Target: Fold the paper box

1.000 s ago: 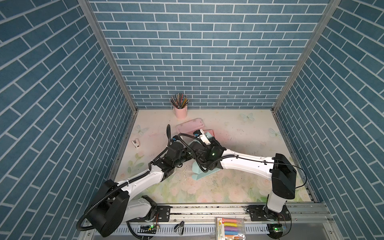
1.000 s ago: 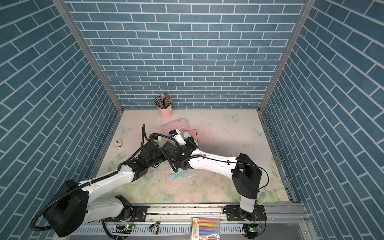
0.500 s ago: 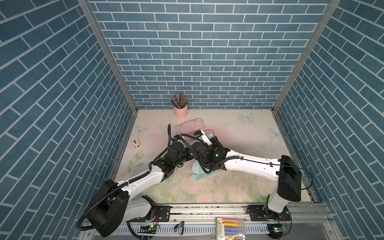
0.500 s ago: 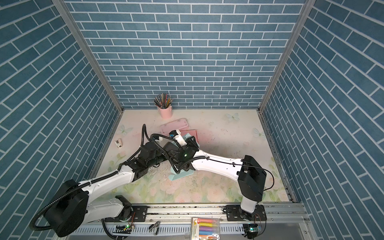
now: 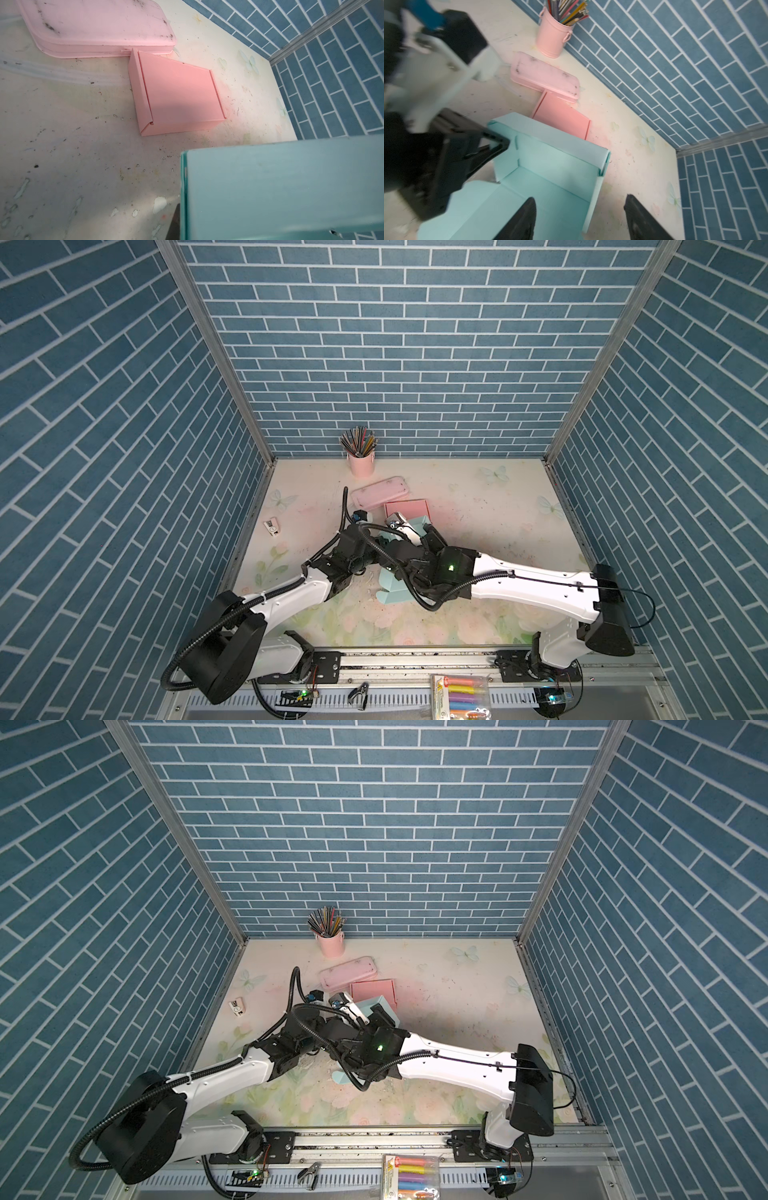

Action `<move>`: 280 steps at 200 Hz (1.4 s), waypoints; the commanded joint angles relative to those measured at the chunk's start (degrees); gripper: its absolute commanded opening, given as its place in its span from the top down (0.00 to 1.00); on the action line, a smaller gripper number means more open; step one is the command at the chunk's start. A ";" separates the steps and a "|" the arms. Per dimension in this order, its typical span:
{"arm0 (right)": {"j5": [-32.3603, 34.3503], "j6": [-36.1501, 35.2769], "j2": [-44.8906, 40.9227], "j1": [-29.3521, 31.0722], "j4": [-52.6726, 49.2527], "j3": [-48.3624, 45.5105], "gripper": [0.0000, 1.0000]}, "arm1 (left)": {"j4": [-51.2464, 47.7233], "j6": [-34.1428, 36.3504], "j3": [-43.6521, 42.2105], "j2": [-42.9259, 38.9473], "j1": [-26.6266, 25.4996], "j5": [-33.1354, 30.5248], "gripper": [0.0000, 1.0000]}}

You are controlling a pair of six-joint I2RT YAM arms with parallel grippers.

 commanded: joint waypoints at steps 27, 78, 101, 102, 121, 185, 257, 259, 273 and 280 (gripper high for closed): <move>-17.73 4.21 -18.24 -7.12 10.72 -8.44 0.29 | -1.52 13.59 1.96 1.46 -1.84 -0.65 0.96; -30.42 5.45 -24.18 -20.29 14.24 -16.52 0.30 | 3.43 21.27 1.00 4.13 -8.05 -2.26 0.95; -33.90 6.62 -24.80 -23.06 14.93 -19.05 0.31 | 6.37 22.97 0.59 6.59 -10.53 -3.99 0.94; -34.01 6.61 -24.81 -23.16 14.96 -19.17 0.31 | 6.50 23.00 0.58 6.66 -10.68 -4.12 0.94; -35.52 7.58 -25.22 -24.25 15.48 -20.82 0.31 | 8.84 25.08 0.01 8.18 -13.03 -6.45 0.93; -35.35 8.56 -25.34 -25.02 14.87 -22.12 0.32 | 14.07 28.17 -1.49 11.89 -18.30 -15.08 0.92; -34.90 9.13 -26.08 -25.56 14.12 -22.95 0.33 | 18.31 28.25 -3.75 13.94 -19.49 -17.07 0.88; -34.88 9.08 -26.05 -25.58 14.12 -22.97 0.33 | 18.32 28.27 -3.78 13.87 -19.48 -17.07 0.88; -34.75 9.12 -26.24 -25.58 13.91 -23.02 0.33 | 18.32 28.33 -3.96 13.78 -19.63 -17.29 0.86; -34.66 9.11 -26.35 -25.54 13.85 -23.12 0.33 | 18.32 28.35 -4.06 13.72 -19.64 -17.33 0.84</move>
